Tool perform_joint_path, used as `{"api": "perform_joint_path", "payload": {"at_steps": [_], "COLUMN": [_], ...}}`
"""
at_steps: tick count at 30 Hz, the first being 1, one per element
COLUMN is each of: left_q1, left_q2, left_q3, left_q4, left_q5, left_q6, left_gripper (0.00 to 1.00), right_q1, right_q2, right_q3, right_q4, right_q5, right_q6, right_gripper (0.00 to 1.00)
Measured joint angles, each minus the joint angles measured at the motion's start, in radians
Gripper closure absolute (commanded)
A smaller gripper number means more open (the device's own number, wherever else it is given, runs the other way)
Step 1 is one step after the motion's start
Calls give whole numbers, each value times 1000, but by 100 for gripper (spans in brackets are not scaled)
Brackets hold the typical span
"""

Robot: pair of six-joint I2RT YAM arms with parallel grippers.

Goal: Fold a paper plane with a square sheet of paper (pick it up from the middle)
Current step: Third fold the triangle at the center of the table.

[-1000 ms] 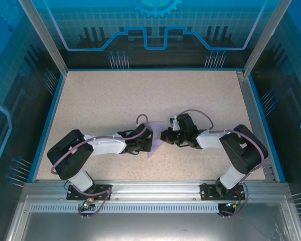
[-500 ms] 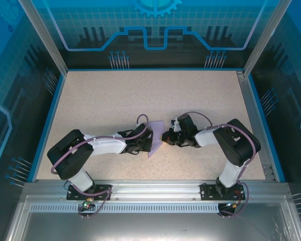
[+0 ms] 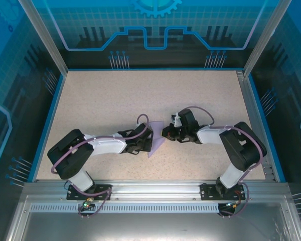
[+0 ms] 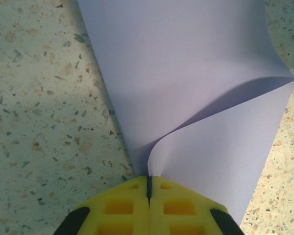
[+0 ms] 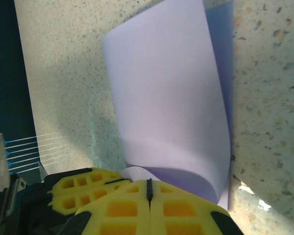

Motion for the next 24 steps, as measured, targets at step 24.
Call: {"api": "perform_joint_path", "payload": {"at_steps": [24], "left_q1": [0], "left_q2": [1], "left_q3": [5], "left_q4": [-7], "left_q5": [0], "left_q6": [0], "left_gripper": [100], "right_q1": [73], "right_q2": [-18], "right_q3": [81], "right_q4": [-105], "right_q5": [3], "right_q6": [-67], "right_gripper": [100]}}
